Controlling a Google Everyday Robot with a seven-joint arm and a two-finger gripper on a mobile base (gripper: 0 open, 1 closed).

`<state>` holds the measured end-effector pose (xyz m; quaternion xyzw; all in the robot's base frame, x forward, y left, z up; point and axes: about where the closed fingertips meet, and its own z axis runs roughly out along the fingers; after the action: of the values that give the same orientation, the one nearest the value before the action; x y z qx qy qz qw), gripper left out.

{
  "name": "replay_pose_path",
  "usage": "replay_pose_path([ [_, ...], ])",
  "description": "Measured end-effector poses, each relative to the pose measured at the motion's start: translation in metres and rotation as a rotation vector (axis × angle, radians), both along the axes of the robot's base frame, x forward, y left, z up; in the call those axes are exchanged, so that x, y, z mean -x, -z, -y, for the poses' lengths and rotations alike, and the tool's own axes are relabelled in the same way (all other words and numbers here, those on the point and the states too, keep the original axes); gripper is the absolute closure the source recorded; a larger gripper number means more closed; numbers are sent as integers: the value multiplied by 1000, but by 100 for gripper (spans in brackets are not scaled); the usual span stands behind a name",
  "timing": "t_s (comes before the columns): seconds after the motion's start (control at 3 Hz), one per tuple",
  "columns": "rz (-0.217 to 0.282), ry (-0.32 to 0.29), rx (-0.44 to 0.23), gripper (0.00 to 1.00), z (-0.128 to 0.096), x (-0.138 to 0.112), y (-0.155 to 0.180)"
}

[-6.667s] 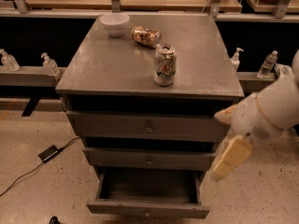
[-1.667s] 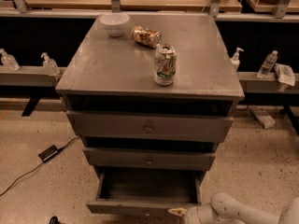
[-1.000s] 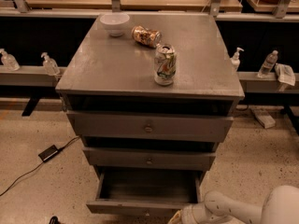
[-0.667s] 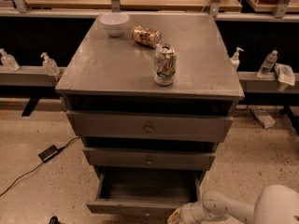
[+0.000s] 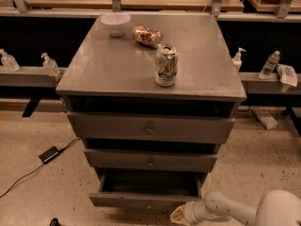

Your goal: Close bottom drawer

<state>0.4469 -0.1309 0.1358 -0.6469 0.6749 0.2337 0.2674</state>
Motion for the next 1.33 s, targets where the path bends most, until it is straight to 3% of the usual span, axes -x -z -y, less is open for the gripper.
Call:
replay_pose_path([
  [0.33, 0, 0, 0, 100, 0, 0, 0],
  [0.67, 73, -31, -9, 100, -8, -9, -7],
  [1.0, 228, -46, -15, 100, -18, -48, -26],
  [1.33, 228, -46, -15, 100, -17, -46, -27],
])
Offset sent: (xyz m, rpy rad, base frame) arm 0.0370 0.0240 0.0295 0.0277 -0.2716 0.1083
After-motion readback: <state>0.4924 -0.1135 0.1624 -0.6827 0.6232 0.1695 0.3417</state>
